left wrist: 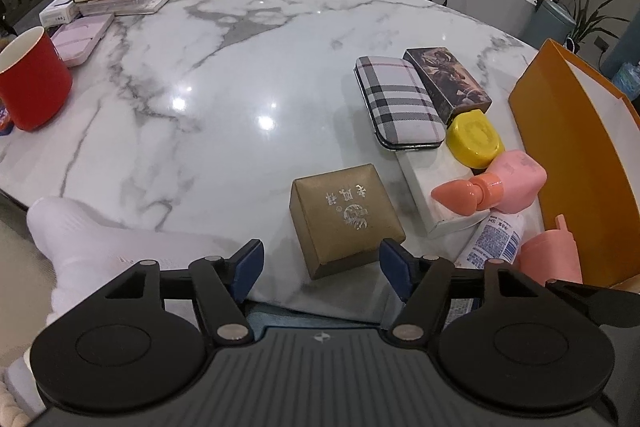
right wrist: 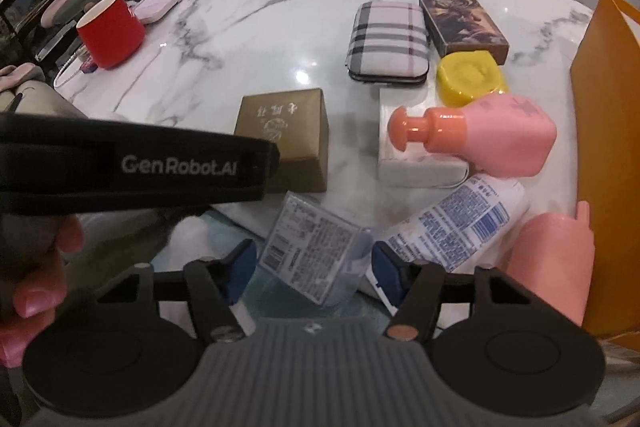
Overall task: Organize rigid objects
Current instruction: 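Grasp the tan square box with the left tool while the right tool grasps the clear plastic box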
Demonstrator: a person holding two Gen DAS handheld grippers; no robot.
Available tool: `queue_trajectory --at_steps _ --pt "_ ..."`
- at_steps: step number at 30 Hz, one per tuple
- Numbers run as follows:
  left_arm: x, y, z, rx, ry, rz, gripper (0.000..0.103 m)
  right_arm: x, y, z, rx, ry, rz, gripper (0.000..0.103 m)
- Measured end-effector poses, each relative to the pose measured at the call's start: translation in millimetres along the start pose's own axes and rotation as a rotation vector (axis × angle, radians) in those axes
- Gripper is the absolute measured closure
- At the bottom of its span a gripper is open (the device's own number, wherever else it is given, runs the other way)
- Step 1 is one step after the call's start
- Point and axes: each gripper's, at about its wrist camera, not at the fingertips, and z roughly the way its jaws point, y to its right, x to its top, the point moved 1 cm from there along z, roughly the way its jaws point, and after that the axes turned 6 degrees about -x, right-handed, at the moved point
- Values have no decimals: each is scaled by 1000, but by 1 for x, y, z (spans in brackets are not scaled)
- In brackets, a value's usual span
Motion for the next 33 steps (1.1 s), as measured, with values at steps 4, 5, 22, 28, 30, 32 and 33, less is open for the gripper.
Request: queue_trajectory --at_steps 4,5,22,28,30,32,33 --pt "0 -1 2 0 -2 0 24 4 6 -2 -10 20 16 42" --pt "0 -1 2 0 -3 0 24 6 9 -3 -23 30 19 42" --pt "7 16 23 34 29 -42 15 18 38 3 -52 71 45 45" --pt "9 25 37 92 17 -17 16 18 39 -3 -61 85 42 42" --pt "8 26 40 96 14 -2 17 19 38 -3 -64 89 40 42" --pt "7 26 41 94 18 14 17 20 37 -3 -64 93 39 43" --pt "7 26 41 90 19 16 20 20 37 -3 -66 95 37 43"
